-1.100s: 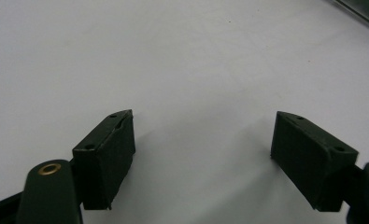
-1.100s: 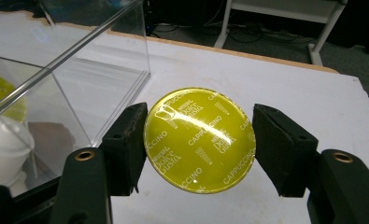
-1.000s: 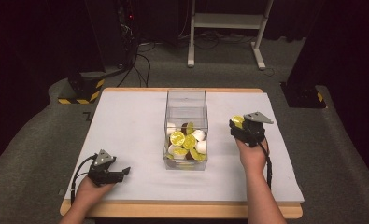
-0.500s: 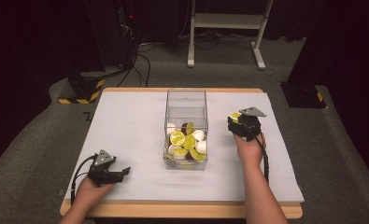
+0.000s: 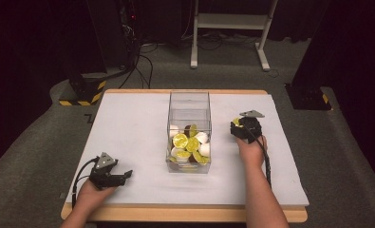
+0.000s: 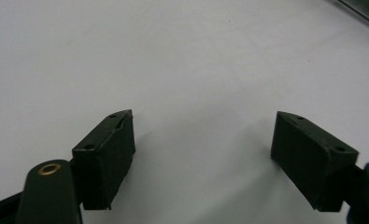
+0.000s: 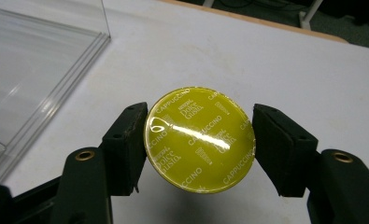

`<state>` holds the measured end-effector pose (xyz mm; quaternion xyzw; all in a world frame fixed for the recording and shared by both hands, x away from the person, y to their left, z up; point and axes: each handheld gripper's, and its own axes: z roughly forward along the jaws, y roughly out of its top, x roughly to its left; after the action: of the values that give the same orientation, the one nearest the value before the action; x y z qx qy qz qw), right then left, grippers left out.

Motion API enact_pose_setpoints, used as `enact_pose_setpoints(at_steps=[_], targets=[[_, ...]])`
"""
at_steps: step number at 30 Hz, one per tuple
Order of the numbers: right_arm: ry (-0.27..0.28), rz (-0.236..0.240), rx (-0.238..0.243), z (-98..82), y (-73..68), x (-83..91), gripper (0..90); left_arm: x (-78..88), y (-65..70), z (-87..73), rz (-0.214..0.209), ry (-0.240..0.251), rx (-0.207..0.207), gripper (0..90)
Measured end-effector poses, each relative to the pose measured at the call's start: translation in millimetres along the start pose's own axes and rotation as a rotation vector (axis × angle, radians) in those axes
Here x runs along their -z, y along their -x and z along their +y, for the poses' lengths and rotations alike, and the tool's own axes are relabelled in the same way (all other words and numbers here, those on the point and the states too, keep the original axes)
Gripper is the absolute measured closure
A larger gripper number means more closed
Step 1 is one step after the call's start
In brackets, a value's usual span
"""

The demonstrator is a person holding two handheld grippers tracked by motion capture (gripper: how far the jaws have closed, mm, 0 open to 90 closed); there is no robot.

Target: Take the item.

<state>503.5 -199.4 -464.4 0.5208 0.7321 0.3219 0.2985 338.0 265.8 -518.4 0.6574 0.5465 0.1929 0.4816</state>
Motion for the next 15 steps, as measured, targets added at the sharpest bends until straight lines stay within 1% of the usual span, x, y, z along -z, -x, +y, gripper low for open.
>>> enact_pose_setpoints(at_steps=[2, 3, 5, 7, 9, 11, 15], targets=[[-0.019, -0.006, -0.002, -2.2, 0.3, -4.6, 38.6, 0.0, 0.0, 0.0, 0.000, -0.001, 0.000, 21.9], [-0.021, -0.005, -0.002, -3.1, 0.7, -5.8, 38.6, 0.0, 0.0, -0.1, 0.000, 0.000, -0.001, 21.9], [-0.028, 0.000, -0.019, -5.5, 1.0, -8.2, 38.6, 0.2, -0.2, -0.1, 0.001, -0.004, -0.006, 21.9], [-0.029, 0.000, -0.021, -8.0, 0.9, -10.2, 38.6, 0.2, -0.2, 0.0, 0.001, -0.004, -0.006, 21.9], [-0.037, 0.001, -0.024, -9.9, 0.8, -11.8, 38.5, 0.1, 0.0, 0.0, 0.000, -0.001, -0.002, 21.9], [-0.048, 0.002, -0.033, -12.6, 0.8, -13.5, 38.5, 0.2, -0.2, 0.0, 0.001, -0.004, -0.007, 21.9], [-0.044, 0.001, -0.033, -15.7, 1.4, -14.0, 38.4, 0.2, -0.3, 0.0, 0.002, -0.005, -0.011, 21.9]])
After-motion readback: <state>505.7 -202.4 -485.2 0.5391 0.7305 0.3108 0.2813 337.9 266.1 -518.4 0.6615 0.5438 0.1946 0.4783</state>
